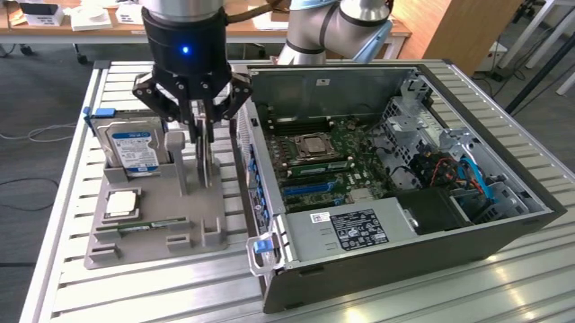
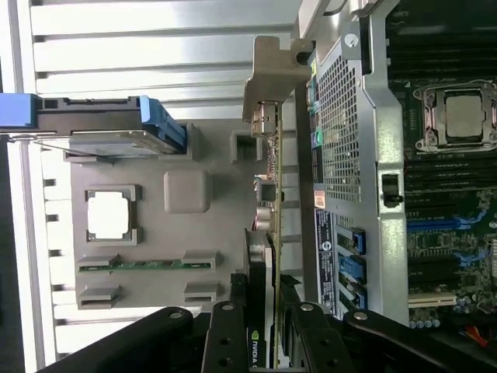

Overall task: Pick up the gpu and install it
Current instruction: 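Pick up the gpu and move the gpu toward the slot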

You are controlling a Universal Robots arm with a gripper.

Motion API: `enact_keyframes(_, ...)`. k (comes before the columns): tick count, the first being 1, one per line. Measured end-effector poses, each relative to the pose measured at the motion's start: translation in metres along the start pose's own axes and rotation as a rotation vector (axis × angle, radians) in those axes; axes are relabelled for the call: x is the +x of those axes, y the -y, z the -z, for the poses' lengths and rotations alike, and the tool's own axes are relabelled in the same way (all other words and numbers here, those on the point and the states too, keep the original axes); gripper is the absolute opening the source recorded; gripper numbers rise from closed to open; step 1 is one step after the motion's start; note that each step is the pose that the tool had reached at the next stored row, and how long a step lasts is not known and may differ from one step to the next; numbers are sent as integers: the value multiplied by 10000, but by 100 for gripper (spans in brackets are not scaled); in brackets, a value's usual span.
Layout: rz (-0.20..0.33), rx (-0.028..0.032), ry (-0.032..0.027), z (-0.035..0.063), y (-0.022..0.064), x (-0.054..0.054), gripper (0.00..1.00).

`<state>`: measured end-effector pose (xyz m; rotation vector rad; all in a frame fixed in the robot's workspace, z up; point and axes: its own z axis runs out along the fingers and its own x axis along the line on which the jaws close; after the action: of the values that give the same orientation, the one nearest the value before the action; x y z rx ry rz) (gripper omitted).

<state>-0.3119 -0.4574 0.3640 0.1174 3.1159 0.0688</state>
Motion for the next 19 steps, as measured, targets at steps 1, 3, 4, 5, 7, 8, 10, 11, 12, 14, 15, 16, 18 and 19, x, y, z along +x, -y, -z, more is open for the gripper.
enact_keyframes(1,0,-1,0,45,-2,-1,27)
enact_keyframes(3,0,0,0,131,-6,-3,27)
enact_keyframes(4,0,0,0,173,-8,-4,27)
enact_keyframes(5,0,-1,1,209,-9,-5,27)
enact_keyframes(7,0,0,0,274,-12,-7,27)
enact_keyframes(8,0,0,1,304,-14,-7,27)
enact_keyframes(10,1,0,0,368,-16,-8,27)
enact_keyframes(11,0,0,-1,402,-18,-9,27)
enact_keyframes(12,0,0,0,436,-20,-10,27)
enact_keyframes(14,1,-1,0,505,-23,-11,27)
enact_keyframes(15,0,0,0,538,-24,-12,27)
enact_keyframes(16,0,0,0,571,-25,-13,27)
enact_keyframes(18,1,0,0,631,-28,-14,27)
enact_keyframes(19,1,0,1,659,-30,-15,27)
